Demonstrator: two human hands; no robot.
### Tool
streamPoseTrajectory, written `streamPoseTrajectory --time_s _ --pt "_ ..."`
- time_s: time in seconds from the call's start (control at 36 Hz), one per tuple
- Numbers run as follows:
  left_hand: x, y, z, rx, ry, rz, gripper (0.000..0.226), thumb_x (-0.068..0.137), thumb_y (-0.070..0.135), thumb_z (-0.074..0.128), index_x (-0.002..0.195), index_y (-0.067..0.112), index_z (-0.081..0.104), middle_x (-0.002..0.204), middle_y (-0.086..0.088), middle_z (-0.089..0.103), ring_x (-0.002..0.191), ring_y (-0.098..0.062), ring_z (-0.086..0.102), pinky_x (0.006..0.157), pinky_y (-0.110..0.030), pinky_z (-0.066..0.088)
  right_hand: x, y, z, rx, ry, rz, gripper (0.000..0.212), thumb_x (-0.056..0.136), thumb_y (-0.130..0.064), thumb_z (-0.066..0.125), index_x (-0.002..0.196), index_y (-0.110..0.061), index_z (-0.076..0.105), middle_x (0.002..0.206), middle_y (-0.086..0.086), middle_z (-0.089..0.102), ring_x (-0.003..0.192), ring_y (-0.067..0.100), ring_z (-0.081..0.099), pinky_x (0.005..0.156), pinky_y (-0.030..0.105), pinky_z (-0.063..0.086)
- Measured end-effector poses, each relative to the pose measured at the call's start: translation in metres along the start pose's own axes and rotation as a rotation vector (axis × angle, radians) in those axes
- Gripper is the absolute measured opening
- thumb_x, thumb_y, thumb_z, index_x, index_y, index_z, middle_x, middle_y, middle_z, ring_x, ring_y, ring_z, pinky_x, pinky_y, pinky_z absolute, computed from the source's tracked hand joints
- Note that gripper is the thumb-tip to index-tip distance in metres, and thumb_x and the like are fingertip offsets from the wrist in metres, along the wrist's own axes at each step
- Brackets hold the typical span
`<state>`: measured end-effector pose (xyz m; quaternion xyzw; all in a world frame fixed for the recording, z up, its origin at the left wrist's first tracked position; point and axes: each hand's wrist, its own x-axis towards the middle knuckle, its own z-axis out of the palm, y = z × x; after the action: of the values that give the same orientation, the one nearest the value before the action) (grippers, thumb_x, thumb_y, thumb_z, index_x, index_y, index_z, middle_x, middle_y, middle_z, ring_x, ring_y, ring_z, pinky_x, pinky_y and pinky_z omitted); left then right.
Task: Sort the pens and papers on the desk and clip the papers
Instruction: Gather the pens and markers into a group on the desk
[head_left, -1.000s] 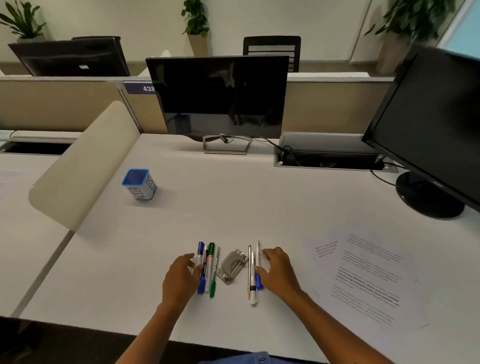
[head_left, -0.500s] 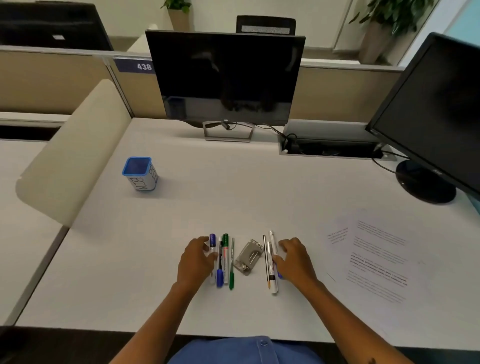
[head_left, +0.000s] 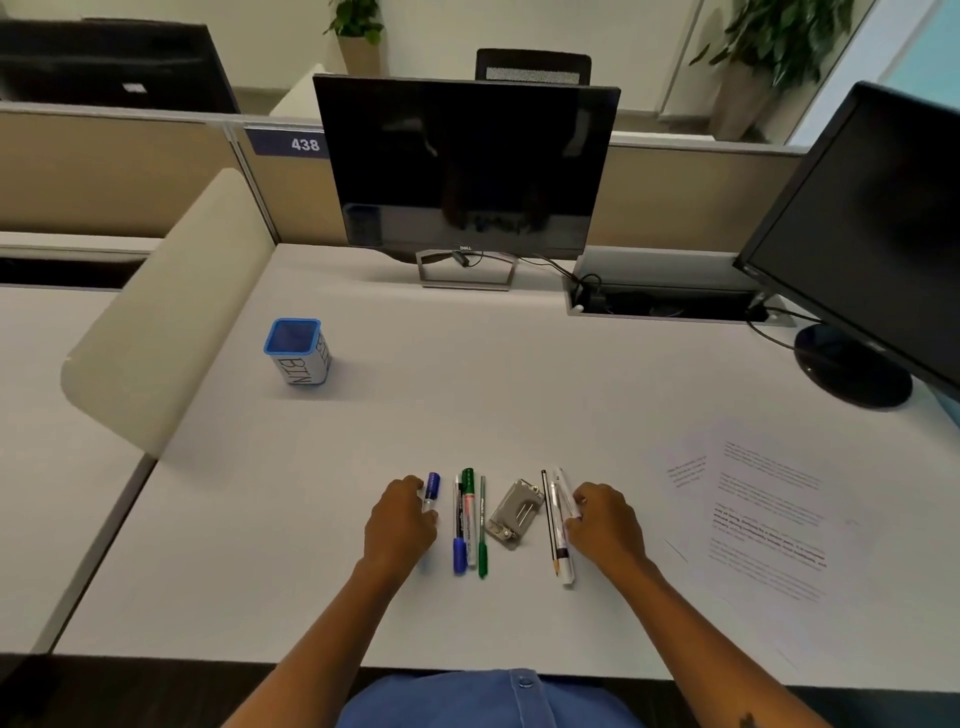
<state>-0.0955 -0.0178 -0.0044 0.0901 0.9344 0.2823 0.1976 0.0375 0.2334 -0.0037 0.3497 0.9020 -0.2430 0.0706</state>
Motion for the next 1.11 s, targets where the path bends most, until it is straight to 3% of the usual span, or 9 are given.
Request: streamPoseTrajectory --time_s 0.11,0.25,0.5,0.67,0.72,0.92,1.11 --pt "0.0 -0.004 -0.001 0.031 0.006 0.001 0.03 0.094 0.02 0.071 0.123 0.014 0.062 0.118 -0.004 0.064 0.092 -0.015 0.057 0.079 -0.025 0.045 0.002 -0.001 -0.005 -0.001 0.028 0.016 0.016 0.088 -0.015 0.078 0.101 -0.013 0.069 0.099 0.004 0.07 0.078 0.019 0.069 0.069 0.029 0.061" --pt "0.005 -0.013 -0.007 0.055 0.025 -0.016 0.019 0.093 0.015 0.067 0.111 0.012 0.064 0.11 -0.006 0.066 0.084 -0.016 0.056 0.073 -0.027 0.045 0.005 -0.017 -0.015 0.037 0.075 0.001 0.033 0.087 -0.014 0.076 0.119 -0.012 0.067 0.113 0.004 0.07 0.094 0.024 0.071 0.075 0.032 0.059" --pt "0.017 -0.037 -0.037 0.04 0.049 -0.032 0.029 0.093 0.015 0.064 0.122 0.012 0.064 0.121 -0.005 0.065 0.1 -0.022 0.064 0.078 -0.028 0.045 0.006 -0.098 -0.011 0.185 0.04 -0.072 0.047 0.087 -0.017 0.076 0.132 -0.017 0.063 0.116 0.004 0.07 0.097 0.022 0.07 0.076 0.03 0.055" --pt "0.021 -0.073 -0.069 0.041 0.07 -0.058 0.031 0.093 0.014 0.063 0.124 0.012 0.064 0.122 -0.006 0.065 0.106 -0.025 0.065 0.085 -0.033 0.051 -0.006 -0.162 0.025 0.281 -0.103 -0.13 0.043 0.083 -0.021 0.078 0.124 -0.021 0.066 0.08 -0.01 0.068 0.082 0.018 0.071 0.079 0.037 0.061" --pt "0.022 -0.088 -0.081 0.05 0.077 -0.073 0.031 0.093 0.014 0.063 0.124 0.012 0.064 0.122 -0.006 0.065 0.106 -0.025 0.065 0.086 -0.034 0.051 -0.01 -0.183 0.041 0.304 -0.158 -0.144 0.045 0.082 -0.023 0.078 0.125 -0.019 0.065 0.077 -0.011 0.066 0.084 0.017 0.071 0.082 0.036 0.06" --pt "0.025 -0.142 -0.121 0.081 0.1 -0.128 0.033 0.092 0.015 0.064 0.125 0.013 0.065 0.123 -0.006 0.065 0.106 -0.027 0.065 0.086 -0.036 0.052 -0.026 -0.246 0.101 0.362 -0.367 -0.107 0.059 0.078 -0.02 0.079 0.133 -0.014 0.06 0.11 0.01 0.073 0.1 0.028 0.071 0.087 0.046 0.062" --pt "0.032 -0.187 -0.153 0.1 0.129 -0.163 0.029 0.092 0.017 0.065 0.121 0.015 0.065 0.117 -0.004 0.066 0.098 -0.023 0.064 0.078 -0.032 0.051 -0.039 -0.305 0.144 0.371 -0.449 -0.13 0.063 0.078 -0.025 0.082 0.135 -0.014 0.056 0.114 0.007 0.072 0.101 0.025 0.072 0.093 0.041 0.06"
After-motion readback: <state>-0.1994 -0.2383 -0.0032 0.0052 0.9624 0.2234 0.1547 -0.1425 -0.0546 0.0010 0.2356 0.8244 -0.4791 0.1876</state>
